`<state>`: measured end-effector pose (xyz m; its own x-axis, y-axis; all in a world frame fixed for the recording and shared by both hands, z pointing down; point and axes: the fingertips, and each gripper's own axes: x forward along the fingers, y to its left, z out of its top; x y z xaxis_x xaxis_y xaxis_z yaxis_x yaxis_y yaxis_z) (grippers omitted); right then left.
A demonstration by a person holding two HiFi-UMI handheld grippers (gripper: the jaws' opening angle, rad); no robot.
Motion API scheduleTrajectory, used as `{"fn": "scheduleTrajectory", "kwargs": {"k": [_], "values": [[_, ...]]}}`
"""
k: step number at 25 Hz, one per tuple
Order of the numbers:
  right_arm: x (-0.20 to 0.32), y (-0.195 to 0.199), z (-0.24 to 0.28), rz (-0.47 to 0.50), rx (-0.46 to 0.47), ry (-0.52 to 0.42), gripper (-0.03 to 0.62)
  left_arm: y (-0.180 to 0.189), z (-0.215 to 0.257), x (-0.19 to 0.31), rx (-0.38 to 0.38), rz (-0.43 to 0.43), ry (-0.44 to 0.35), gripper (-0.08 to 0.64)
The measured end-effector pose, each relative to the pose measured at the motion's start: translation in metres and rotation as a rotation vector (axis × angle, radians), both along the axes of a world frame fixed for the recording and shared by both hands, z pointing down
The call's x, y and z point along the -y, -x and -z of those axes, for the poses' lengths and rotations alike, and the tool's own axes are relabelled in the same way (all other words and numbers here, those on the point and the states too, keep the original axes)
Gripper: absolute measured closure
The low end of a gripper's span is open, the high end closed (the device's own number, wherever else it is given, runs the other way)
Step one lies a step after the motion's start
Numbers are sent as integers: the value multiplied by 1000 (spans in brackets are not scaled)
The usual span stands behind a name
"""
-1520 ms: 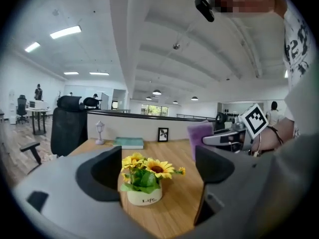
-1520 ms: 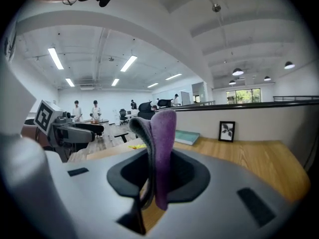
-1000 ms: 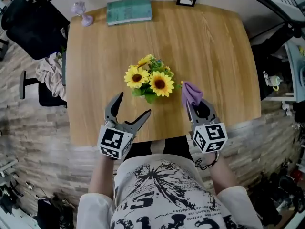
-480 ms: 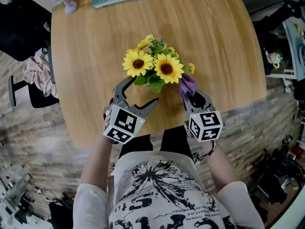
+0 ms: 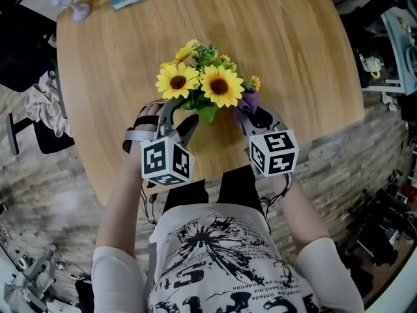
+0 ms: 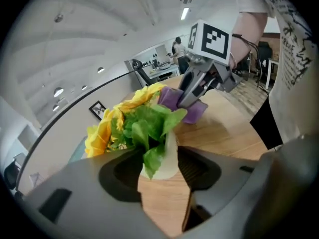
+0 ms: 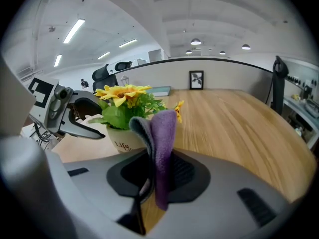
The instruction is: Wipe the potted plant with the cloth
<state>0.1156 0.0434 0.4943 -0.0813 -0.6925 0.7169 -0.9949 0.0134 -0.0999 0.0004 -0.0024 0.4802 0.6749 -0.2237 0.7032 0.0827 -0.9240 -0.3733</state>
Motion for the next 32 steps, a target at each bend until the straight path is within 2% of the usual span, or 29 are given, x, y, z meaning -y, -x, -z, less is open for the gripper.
{"fn": "scheduleTrajectory", "kwargs": {"k": [2,5,9,15,23,32], "values": [[6,1,-4,7,-8,20,508,0,-1,5,-11,4,15,384],[16,0,-6,18,-26,26,508,0,-5,2,-24,-14,69,439],[30,-6,-7,30,-74,38,507,-1,-4,1,-60,-30,128,445],[46,-1,-23,122,-163,107,506,-2,-4,3,-97,-44,207,453],[44,24,-29,231,-196,124,508,-3,-1,2,-117,-40,224,457],[17,54,-31,270,-205,159,508,-2,-2,2,-132,-52,243,460]]}}
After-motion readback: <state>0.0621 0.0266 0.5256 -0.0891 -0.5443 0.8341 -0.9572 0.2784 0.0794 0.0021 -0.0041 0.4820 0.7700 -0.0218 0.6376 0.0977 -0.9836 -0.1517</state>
